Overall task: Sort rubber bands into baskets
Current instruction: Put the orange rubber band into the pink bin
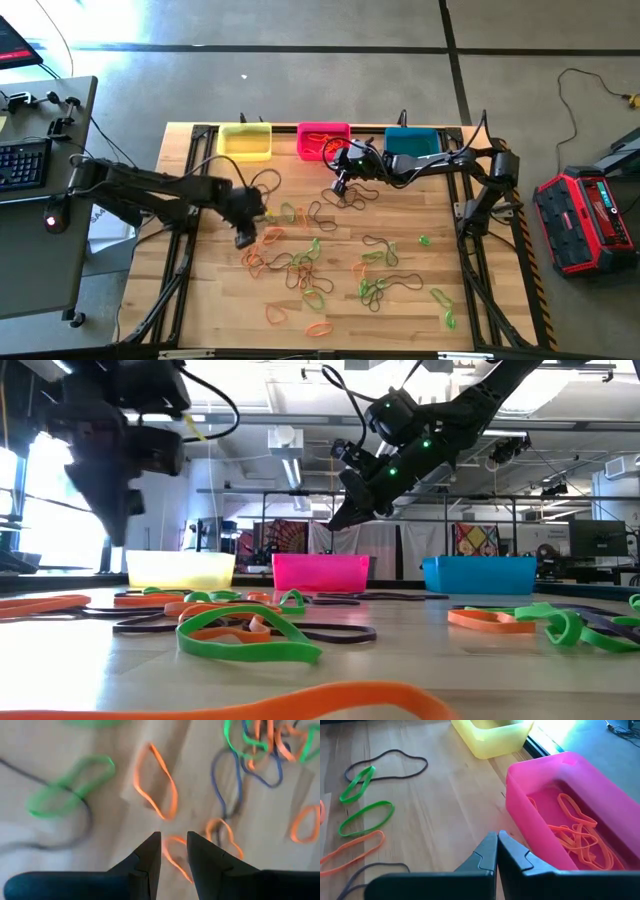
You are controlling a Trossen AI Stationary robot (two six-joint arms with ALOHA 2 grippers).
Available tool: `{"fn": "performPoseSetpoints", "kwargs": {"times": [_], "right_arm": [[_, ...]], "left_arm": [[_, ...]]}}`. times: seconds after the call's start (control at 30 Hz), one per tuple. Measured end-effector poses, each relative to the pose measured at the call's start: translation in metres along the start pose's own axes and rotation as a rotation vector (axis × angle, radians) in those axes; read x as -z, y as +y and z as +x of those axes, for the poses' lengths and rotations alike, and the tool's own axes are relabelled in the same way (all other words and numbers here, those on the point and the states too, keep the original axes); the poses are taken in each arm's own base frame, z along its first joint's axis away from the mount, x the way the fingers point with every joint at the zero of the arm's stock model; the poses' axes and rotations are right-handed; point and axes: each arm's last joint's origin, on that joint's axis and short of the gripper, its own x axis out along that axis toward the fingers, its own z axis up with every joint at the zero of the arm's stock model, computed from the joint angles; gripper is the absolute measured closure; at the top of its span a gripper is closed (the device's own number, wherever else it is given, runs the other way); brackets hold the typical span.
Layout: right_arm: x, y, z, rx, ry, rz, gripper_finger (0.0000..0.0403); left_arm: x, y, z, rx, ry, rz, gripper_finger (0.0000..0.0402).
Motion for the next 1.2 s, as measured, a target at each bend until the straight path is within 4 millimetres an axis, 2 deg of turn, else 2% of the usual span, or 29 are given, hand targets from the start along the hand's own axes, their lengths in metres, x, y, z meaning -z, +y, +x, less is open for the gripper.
{"fn": "performPoseSetpoints", "kwargs": {"times": [0.13,0.27,0.6,0.83,1.2], "right_arm": [[0.000,0.000,0.000,0.000,0.001,0.000,0.0403],[0.000,0.000,0.000,0.000,0.001,0.000,0.0403],[0.001,0.000,0.000,-0.002,0.008,0.002,0.0403],[0.001,0.000,0.000,-0.003,0.007,0.008,0.0403],[0.000,0.004,0.000,-0.013,0.002,-0.006,0.0403]], "left_arm": [[0.009,-0.014,0.003,0.009,0.036,-0.054,0.0317],[0.017,-0.020,0.007,-0.055,0.040,-0.116,0.0317],[0.036,-0.009,0.024,-0.126,0.069,-0.215,0.0317],[0.039,-0.005,0.034,-0.090,0.038,-0.217,0.0317],[0.042,-0.003,0.047,-0.112,0.116,-0.241,0.0317]]}}
